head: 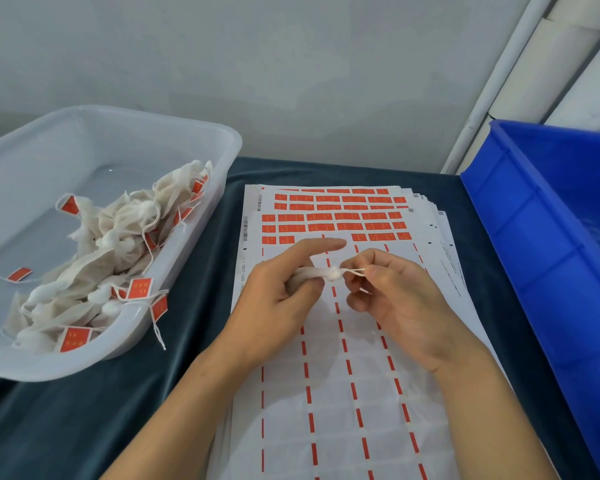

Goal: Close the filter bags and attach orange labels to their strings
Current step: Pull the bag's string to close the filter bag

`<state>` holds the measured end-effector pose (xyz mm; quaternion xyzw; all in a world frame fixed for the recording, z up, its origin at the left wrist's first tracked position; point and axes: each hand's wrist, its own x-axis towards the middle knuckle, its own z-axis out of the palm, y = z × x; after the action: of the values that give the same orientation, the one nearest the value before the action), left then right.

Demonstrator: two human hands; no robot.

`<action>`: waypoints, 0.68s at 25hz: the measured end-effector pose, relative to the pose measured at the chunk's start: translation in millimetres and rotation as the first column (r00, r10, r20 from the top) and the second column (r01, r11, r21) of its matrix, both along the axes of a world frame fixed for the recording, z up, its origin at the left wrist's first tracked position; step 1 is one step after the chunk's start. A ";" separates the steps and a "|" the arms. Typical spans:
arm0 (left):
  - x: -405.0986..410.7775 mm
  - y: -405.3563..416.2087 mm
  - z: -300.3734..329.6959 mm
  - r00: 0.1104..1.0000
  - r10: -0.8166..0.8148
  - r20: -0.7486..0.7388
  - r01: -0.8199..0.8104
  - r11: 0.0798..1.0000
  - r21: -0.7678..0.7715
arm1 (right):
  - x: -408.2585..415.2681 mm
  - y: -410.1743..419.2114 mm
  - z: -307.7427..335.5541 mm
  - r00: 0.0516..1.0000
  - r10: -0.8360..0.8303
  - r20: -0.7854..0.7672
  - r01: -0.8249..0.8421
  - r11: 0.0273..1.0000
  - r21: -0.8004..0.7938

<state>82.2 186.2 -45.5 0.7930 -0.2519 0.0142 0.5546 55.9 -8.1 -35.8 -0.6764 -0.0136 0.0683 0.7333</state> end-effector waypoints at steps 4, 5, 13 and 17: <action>-1.5 -1.8 3.8 0.999 -0.029 0.032 0.030 0.999 -0.027 | 0.0 -0.9 1.2 0.998 -0.044 -0.038 0.049 0.992 0.117; -1.8 -2.6 4.4 0.999 -0.026 0.043 0.027 0.999 -0.030 | -0.3 -0.8 2.6 0.998 -0.037 -0.043 0.043 0.987 0.152; 1.3 -5.7 1.4 0.996 0.015 -0.088 -0.027 0.990 -0.137 | -5.9 -7.1 4.1 0.959 0.245 -0.144 -0.217 0.958 0.189; 3.1 -8.7 0.6 0.988 0.040 -0.150 -0.063 0.986 -0.155 | -3.3 -4.4 -2.9 0.983 0.127 -0.131 -0.114 0.988 0.100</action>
<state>85.2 177.5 -44.9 0.7512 -0.1879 -0.0094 0.6327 52.6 -12.5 -38.7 -0.6334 -0.0076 0.1581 0.7574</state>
